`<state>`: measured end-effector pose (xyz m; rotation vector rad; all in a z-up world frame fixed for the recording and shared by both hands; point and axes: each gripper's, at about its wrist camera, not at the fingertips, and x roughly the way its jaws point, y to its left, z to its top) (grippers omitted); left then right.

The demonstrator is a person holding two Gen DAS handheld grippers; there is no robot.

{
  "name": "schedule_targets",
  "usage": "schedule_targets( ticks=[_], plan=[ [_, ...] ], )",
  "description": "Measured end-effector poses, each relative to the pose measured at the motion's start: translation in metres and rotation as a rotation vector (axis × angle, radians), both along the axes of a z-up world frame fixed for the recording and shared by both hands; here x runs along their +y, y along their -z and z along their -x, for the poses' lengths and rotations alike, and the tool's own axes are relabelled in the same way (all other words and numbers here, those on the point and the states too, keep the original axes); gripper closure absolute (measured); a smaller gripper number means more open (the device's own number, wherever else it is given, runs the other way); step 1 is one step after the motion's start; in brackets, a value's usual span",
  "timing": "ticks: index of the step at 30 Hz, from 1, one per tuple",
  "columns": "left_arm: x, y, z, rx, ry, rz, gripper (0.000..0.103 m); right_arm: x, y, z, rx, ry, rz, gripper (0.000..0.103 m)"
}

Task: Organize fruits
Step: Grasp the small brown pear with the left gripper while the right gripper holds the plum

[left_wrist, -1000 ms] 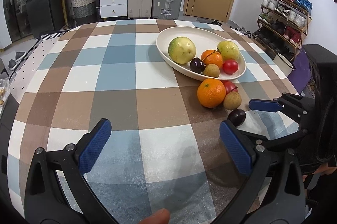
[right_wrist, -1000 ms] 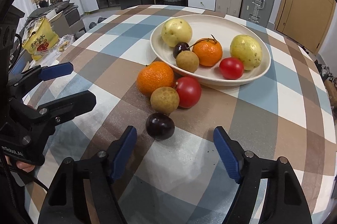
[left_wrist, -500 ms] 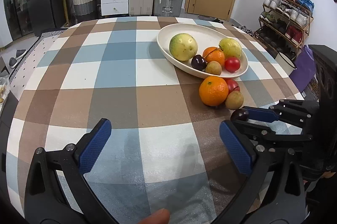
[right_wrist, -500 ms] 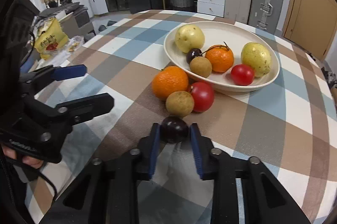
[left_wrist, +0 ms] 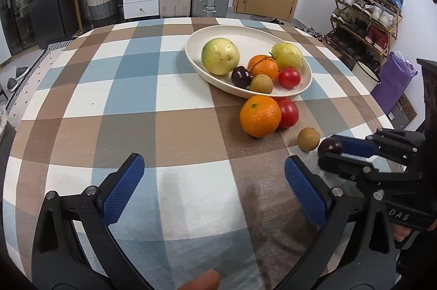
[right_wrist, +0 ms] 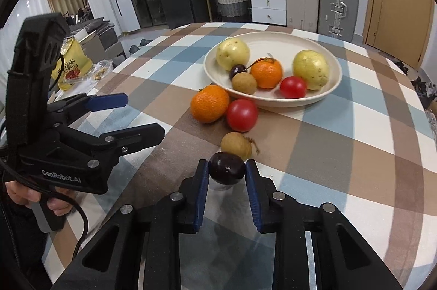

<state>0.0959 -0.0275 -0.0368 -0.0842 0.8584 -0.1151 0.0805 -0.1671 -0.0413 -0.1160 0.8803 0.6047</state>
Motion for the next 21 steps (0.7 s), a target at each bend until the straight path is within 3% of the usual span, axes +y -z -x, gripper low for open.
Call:
schedule_targets(
  ticks=[12, 17, 21],
  plan=[
    [-0.036, 0.002, -0.004, 0.014, 0.079, -0.017, 0.001, -0.05, -0.012, -0.003, -0.024, 0.109, -0.038, 0.076],
    [-0.048, 0.005, -0.002, 0.049, 0.176, 0.044, 0.002, -0.058, -0.01, -0.004, -0.022, 0.125, -0.048, 0.076],
    [-0.058, 0.008, -0.004, 0.055, 0.2, 0.026, 0.007, -0.059, -0.008, -0.004, -0.019, 0.131, -0.054, 0.076]
  ],
)
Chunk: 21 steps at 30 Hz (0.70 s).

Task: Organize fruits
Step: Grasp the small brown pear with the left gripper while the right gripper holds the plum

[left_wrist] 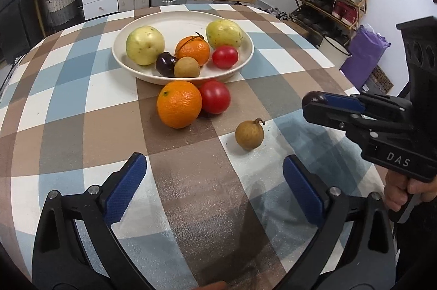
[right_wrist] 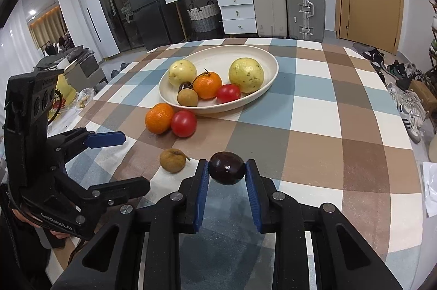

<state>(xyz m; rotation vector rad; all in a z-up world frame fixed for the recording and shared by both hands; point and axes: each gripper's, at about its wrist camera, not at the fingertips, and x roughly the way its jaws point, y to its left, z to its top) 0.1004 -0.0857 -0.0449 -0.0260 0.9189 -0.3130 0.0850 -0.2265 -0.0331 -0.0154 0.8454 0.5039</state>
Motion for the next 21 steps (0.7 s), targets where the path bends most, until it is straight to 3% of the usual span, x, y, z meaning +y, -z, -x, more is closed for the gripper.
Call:
schedule_targets(
  ticks=[2, 6, 9, 13, 21],
  plan=[
    [-0.004, 0.003, -0.005, 0.013, -0.002, -0.013, 0.016, 0.0, 0.001, 0.0, 0.001, 0.002, -0.001, 0.076],
    [-0.014, 0.01, -0.011, 0.025, 0.007, -0.073, 0.02, -0.001, 0.0, 0.0, 0.001, 0.005, -0.004, 0.076],
    [-0.021, 0.01, -0.01, 0.02, 0.04, -0.068, 0.022, -0.002, 0.001, 0.0, 0.002, 0.009, -0.005, 0.076],
    [-0.033, 0.01, -0.01, -0.005, 0.07, -0.087, 0.04, -0.003, 0.001, -0.001, 0.007, 0.015, -0.008, 0.076],
    [-0.04, 0.008, -0.012, -0.017, 0.102, -0.056, 0.063, -0.002, -0.001, 0.0, -0.002, 0.024, -0.007, 0.076]
  ],
)
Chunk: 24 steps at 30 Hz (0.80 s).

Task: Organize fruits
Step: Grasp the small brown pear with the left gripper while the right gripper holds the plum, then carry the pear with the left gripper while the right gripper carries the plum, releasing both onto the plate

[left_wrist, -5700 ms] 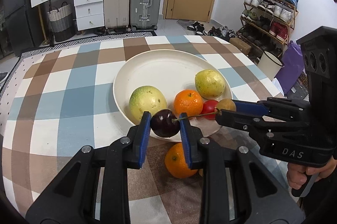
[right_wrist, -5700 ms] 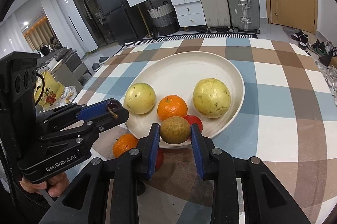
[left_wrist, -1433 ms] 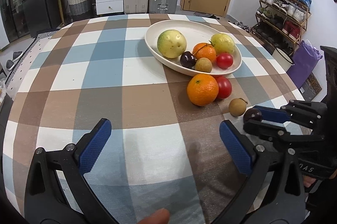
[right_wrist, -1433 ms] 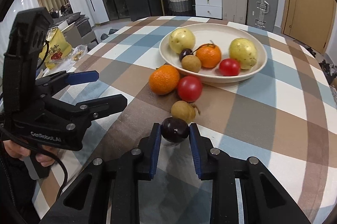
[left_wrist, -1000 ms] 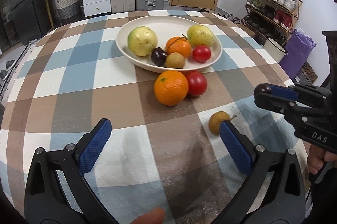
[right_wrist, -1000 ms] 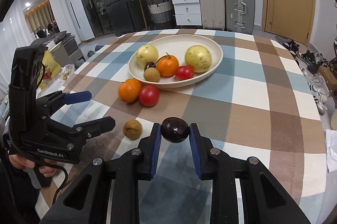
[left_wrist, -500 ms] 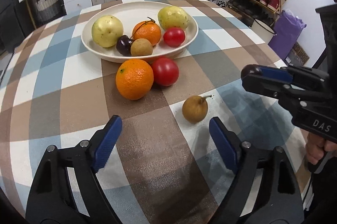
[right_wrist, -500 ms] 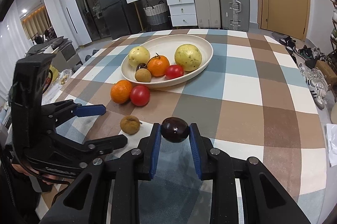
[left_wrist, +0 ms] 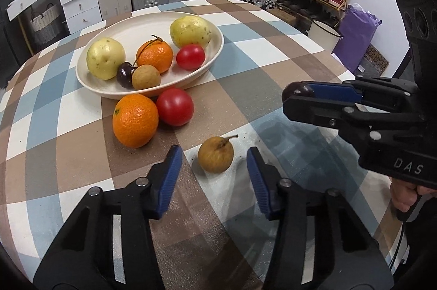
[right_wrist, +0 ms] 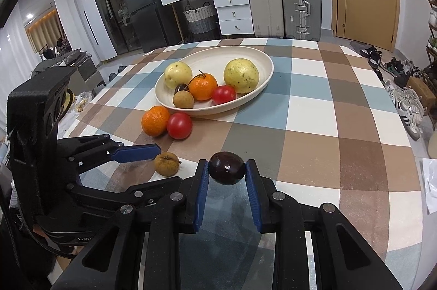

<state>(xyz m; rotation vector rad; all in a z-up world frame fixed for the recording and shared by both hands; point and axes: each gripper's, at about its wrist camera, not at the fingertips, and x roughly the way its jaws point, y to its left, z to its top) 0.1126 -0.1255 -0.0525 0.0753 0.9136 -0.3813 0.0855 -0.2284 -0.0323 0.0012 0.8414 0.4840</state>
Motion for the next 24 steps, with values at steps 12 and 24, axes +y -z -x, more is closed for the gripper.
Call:
schedule_targets(
  ticks=[12, 24],
  plan=[
    [0.016, -0.01, 0.003, -0.013, -0.014, 0.087, 0.081, 0.0, -0.003, 0.0, 0.0, 0.006, -0.004, 0.076],
    [0.046, -0.056, 0.004, -0.114, -0.078, 0.096, 0.081, 0.008, -0.038, -0.008, -0.059, -0.01, -0.048, 0.076]
  ],
)
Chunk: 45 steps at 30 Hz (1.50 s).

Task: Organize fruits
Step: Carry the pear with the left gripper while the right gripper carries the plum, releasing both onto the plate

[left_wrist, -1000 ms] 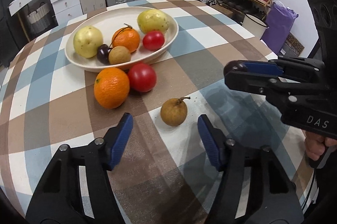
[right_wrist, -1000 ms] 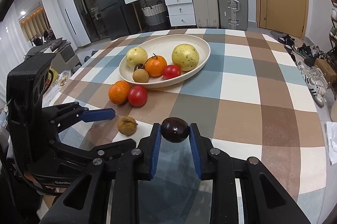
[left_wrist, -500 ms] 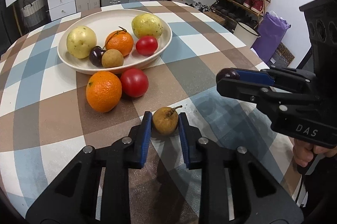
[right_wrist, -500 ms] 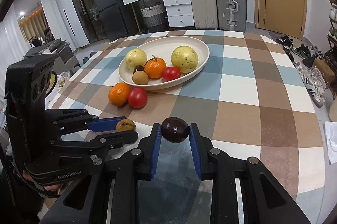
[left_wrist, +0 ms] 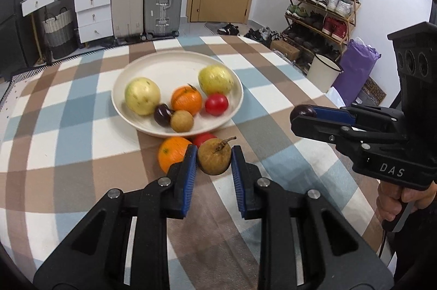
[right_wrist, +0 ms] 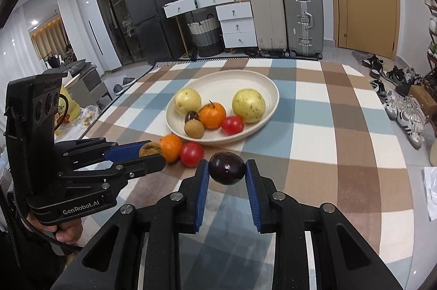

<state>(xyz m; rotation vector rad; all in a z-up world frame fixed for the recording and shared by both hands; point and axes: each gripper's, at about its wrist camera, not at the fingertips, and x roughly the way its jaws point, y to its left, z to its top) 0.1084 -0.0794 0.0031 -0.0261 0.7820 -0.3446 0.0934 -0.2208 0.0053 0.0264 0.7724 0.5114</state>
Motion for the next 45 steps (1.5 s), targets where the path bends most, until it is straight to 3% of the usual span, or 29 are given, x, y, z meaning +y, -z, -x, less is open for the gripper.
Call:
schedule_targets(
  ticks=[14, 27, 45],
  plan=[
    [0.032, -0.042, -0.02, -0.077, -0.082, 0.009, 0.081, 0.022, -0.029, -0.036, -0.042, -0.042, -0.045, 0.076],
    [0.039, -0.039, -0.066, -0.078, -0.117, 0.002, 0.081, 0.046, -0.03, -0.078, -0.032, -0.02, -0.068, 0.076],
    [0.028, -0.019, -0.131, -0.057, -0.139, -0.018, 0.08, 0.036, -0.009, -0.129, 0.04, 0.013, -0.111, 0.076]
  ],
)
